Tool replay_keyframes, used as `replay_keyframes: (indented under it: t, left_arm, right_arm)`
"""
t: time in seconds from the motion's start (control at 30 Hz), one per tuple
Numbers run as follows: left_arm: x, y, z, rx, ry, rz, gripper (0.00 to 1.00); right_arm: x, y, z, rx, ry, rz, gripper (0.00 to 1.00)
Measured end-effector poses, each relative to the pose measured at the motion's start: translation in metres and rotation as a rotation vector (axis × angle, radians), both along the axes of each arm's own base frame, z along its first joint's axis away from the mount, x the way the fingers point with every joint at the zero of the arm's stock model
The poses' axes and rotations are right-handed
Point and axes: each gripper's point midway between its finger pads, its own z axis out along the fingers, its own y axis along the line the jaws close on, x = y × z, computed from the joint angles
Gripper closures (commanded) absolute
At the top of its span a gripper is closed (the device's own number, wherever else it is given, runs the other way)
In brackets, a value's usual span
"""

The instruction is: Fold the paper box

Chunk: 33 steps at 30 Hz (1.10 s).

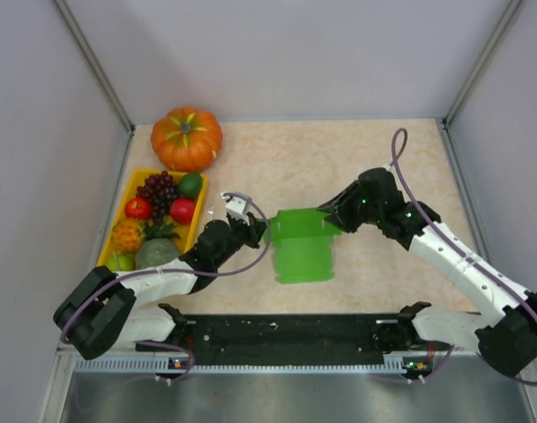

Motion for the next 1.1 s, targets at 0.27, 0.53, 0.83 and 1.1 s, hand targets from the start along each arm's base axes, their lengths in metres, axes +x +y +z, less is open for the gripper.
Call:
replay_keyframes:
  t: [0.27, 0.53, 0.83, 1.1]
  left_arm:
    - [-0.004, 0.001, 0.004, 0.042, -0.086, 0.006, 1.0]
    - [-0.003, 0.004, 0.017, 0.069, -0.163, 0.013, 1.0]
    - [-0.005, 0.005, 0.017, 0.106, -0.194, 0.012, 1.0]
    - [-0.006, 0.004, 0.017, 0.118, -0.205, 0.01, 1.0]
  right_arm:
    - [0.012, 0.017, -0.045, 0.169, 0.27, -0.236, 0.44]
    - [0.024, 0.036, -0.061, 0.227, 0.373, -0.3, 0.52]
    - [0.029, 0.044, -0.058, 0.263, 0.391, -0.325, 0.64]
    - [0.031, 0.047, -0.06, 0.276, 0.401, -0.336, 0.64]
